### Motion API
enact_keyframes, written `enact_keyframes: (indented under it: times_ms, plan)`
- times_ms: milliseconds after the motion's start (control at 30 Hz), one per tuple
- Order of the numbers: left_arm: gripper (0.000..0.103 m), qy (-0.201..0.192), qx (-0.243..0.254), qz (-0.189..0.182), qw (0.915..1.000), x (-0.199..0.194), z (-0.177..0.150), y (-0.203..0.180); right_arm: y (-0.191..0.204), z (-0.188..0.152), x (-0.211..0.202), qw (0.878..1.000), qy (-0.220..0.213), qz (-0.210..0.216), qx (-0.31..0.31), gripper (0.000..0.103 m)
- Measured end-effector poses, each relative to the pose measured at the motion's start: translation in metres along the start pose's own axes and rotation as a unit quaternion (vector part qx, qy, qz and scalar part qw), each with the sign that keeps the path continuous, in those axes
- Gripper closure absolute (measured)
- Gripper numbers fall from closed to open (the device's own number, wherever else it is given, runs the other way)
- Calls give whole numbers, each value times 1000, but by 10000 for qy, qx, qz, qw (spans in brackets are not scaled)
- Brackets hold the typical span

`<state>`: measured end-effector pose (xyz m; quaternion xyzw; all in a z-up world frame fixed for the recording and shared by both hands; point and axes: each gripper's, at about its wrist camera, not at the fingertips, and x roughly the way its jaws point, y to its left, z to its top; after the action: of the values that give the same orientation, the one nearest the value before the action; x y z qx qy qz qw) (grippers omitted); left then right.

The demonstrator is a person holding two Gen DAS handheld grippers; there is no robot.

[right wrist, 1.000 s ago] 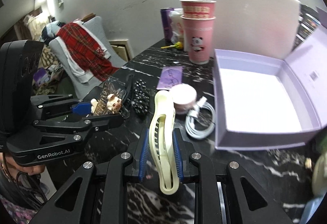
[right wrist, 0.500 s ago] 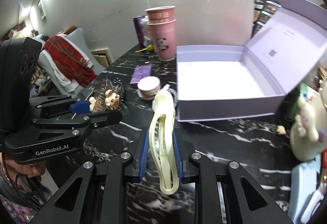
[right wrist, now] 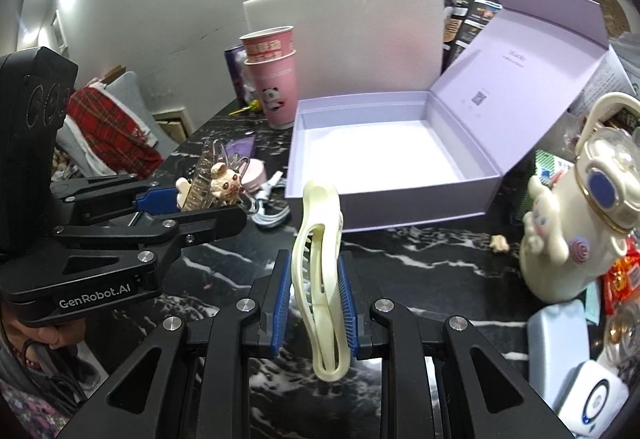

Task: Organize rigid objects
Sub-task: 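Carry both clips over the lilac gift box with both tools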

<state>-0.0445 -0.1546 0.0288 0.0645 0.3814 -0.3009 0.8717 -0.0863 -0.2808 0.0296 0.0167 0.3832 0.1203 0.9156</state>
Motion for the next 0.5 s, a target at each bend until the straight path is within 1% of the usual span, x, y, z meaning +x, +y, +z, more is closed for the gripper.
enact_keyframes:
  times_ms: [167, 500]
  plan:
    - [71, 39, 105, -90, 9999, 10, 12, -8, -12, 5, -2, 9999, -17, -87, 58, 80]
    - [71, -32, 283, -154, 9995, 24, 39, -12, -34, 28, 0, 9997, -143, -163, 76, 80]
